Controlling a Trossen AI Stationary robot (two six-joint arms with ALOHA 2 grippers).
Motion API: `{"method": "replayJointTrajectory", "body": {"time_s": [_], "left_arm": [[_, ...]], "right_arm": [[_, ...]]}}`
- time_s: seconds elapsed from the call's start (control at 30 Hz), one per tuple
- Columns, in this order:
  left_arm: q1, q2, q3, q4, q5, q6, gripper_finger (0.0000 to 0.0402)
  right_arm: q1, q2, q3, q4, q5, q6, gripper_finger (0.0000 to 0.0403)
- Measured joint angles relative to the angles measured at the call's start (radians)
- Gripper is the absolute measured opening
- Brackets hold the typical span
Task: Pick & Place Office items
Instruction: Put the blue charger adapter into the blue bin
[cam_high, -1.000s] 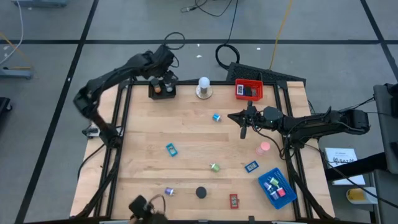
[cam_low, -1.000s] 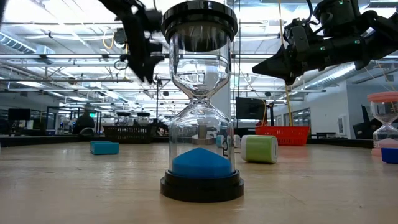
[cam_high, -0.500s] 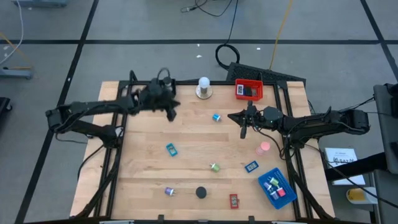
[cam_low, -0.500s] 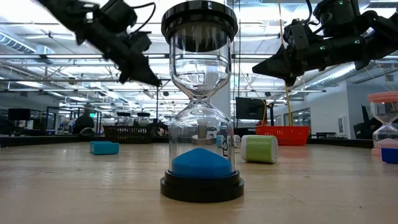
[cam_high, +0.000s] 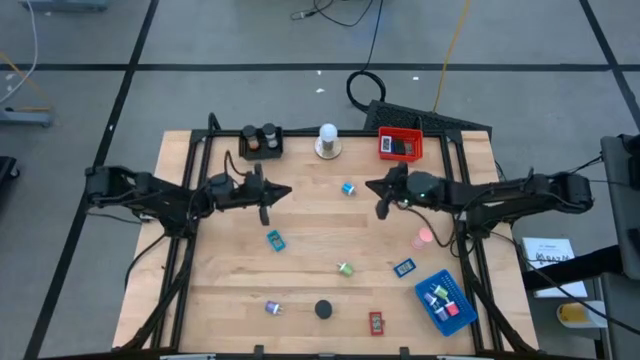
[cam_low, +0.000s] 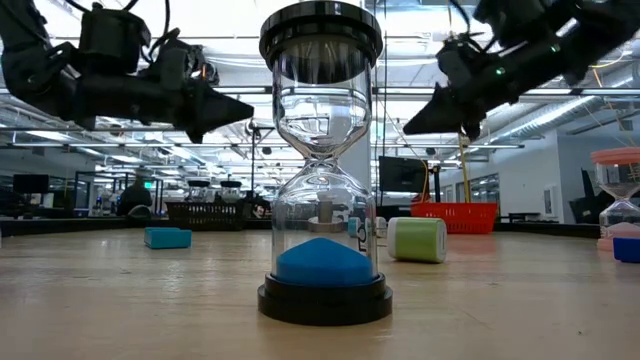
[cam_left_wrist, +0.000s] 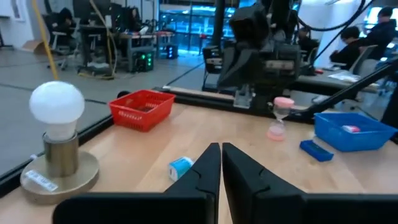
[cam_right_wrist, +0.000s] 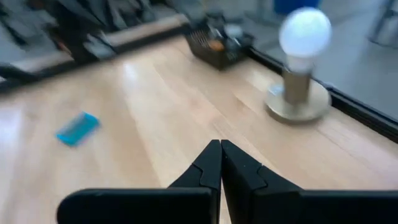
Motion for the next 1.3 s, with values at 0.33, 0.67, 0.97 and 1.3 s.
{"method": "replayJointTrajectory", "body": {"time_s": [0.33, 0.67, 0.97, 1.3], "left_arm": [[-0.049, 0.000, 0.003, -0.024, 0.000, 0.023, 0.0014], [-0.047, 0.000, 0.004, -0.010, -0.002, 0.023, 0.0057], [-0.047, 0.000, 0.004, -0.010, -0.002, 0.016, 0.0058], [-0.047, 0.000, 0.004, -0.011, -0.002, 0.016, 0.0058]], "right_arm": [[0.023, 0.132, 0.220, -0.444, 0.053, 0.219, 0.0001], [-0.040, 0.342, 0.371, -0.495, 0.017, 0.233, 0.0070], [-0.143, 0.548, 0.532, -0.573, -0.170, 0.233, 0.0185], [-0.182, 0.757, 0.770, -0.852, -0.183, 0.119, 0.0238]]}}
